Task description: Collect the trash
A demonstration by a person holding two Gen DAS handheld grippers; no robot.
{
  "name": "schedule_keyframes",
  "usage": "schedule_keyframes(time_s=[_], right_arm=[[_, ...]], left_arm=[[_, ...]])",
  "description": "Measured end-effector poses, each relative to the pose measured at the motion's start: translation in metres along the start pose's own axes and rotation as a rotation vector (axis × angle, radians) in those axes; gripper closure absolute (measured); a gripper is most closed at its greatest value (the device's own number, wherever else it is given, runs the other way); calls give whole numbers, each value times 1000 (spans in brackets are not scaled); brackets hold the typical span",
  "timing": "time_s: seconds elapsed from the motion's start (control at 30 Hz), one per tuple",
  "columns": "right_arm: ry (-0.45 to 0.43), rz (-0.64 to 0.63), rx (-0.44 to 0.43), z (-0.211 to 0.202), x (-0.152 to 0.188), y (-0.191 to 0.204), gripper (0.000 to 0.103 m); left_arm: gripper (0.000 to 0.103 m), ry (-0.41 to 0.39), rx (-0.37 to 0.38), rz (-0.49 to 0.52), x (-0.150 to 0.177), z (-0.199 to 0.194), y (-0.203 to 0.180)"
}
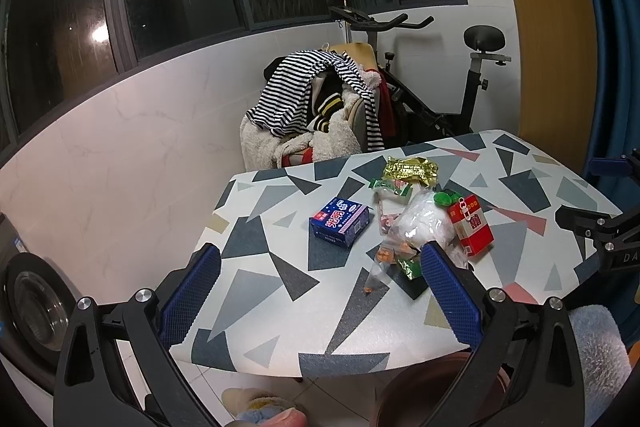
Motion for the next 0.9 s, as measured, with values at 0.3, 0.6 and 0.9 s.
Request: schedule_keyframes(time_s=[0.3,0.6,0.9], right_arm=[[1,-9,5,1,2,3,6],[1,-7,3,1,2,3,6],[3,-2,3,3,4,3,6]], left_arm=[[5,0,0,0,2,-1,1],[5,0,-2,0,1,-1,0],[5,10,14,-7,7,0,-1]])
Point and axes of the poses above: each gripper's, at about its wrist camera, not at the fingertips, and z roughly the way its jaws point, y to its left, x to its underside, the point moved 10 cm from there along z, roughly the way its jaws point, and after that the axes turned 8 degrees about -z, right-handed, at the moved point
